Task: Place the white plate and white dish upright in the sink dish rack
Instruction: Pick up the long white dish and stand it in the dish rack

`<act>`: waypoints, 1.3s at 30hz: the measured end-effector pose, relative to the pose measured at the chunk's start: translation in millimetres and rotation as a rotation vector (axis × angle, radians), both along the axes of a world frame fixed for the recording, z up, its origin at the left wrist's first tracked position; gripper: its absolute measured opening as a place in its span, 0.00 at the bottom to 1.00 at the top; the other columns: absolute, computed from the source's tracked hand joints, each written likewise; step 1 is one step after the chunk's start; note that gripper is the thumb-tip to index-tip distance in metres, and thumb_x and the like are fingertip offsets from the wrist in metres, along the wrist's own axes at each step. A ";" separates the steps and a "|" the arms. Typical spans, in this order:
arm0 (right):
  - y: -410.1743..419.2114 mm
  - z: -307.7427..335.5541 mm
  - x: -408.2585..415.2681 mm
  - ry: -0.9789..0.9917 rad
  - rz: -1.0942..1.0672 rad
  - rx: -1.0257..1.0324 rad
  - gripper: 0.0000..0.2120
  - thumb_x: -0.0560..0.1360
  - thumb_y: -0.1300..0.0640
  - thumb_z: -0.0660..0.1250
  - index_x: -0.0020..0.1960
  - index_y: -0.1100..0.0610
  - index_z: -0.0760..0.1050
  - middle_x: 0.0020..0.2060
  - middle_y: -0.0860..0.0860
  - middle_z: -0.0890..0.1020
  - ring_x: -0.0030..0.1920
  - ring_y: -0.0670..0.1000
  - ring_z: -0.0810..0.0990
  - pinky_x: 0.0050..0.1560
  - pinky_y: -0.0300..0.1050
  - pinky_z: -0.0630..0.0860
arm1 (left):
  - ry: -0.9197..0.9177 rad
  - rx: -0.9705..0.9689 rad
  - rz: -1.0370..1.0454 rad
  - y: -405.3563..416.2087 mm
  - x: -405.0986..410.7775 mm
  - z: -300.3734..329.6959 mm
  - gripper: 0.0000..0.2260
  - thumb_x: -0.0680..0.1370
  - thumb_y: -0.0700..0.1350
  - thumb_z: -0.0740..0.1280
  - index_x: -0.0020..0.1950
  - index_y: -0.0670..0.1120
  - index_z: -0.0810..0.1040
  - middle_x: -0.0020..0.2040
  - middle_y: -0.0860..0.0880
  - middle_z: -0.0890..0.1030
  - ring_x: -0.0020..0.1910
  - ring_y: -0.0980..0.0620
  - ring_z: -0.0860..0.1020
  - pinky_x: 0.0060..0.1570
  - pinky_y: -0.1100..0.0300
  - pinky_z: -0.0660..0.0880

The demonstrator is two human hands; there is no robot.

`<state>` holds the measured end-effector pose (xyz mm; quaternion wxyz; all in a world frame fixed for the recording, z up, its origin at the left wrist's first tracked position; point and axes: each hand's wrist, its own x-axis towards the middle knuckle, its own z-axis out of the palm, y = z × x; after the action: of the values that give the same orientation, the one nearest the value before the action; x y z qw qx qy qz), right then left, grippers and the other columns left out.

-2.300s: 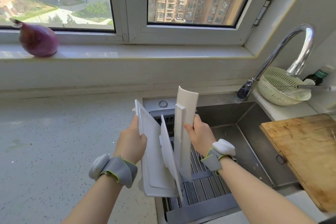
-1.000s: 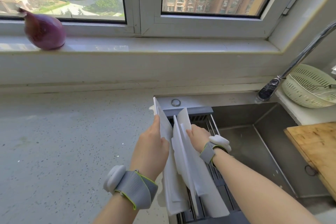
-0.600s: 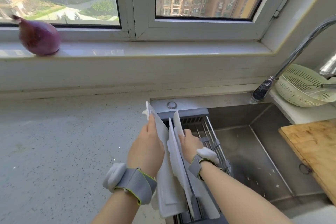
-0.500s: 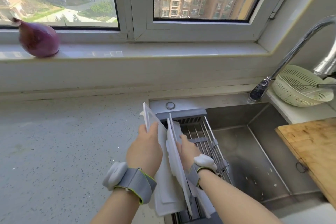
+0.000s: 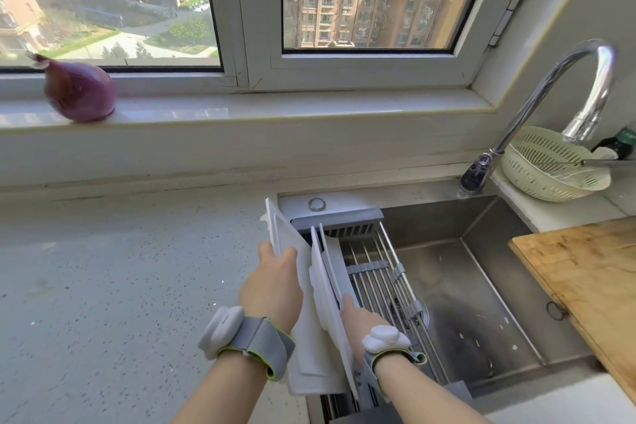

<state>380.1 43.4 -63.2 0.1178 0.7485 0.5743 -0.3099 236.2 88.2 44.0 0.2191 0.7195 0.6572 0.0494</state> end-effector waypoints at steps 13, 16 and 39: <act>-8.4 -7.5 3.8 0.051 -0.068 0.083 0.15 0.81 0.49 0.45 0.62 0.55 0.60 0.53 0.59 0.79 0.46 0.59 0.78 0.41 0.50 0.71 | -0.046 -0.024 -0.010 -7.5 -4.0 4.2 0.18 0.78 0.37 0.54 0.68 0.46 0.65 0.64 0.44 0.67 0.36 0.43 0.70 0.37 0.53 0.70; -8.4 -12.4 3.2 0.052 -0.103 0.102 0.16 0.80 0.48 0.44 0.62 0.54 0.61 0.53 0.58 0.80 0.50 0.60 0.79 0.43 0.50 0.72 | 0.001 -0.045 -0.007 -8.9 -2.4 6.2 0.15 0.78 0.38 0.54 0.64 0.45 0.68 0.65 0.45 0.65 0.38 0.41 0.72 0.37 0.55 0.69; 15.8 6.9 4.7 -0.025 -0.030 -0.156 0.16 0.80 0.59 0.50 0.66 0.61 0.61 0.61 0.61 0.74 0.59 0.62 0.75 0.47 0.51 0.70 | 0.002 -0.029 -0.033 -11.0 -5.8 1.0 0.14 0.78 0.38 0.55 0.62 0.43 0.69 0.64 0.43 0.66 0.37 0.43 0.70 0.37 0.55 0.69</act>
<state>384.9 59.3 -56.3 0.1780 0.7495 0.5356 -0.3460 230.4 77.3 45.0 0.2295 0.7270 0.6462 0.0357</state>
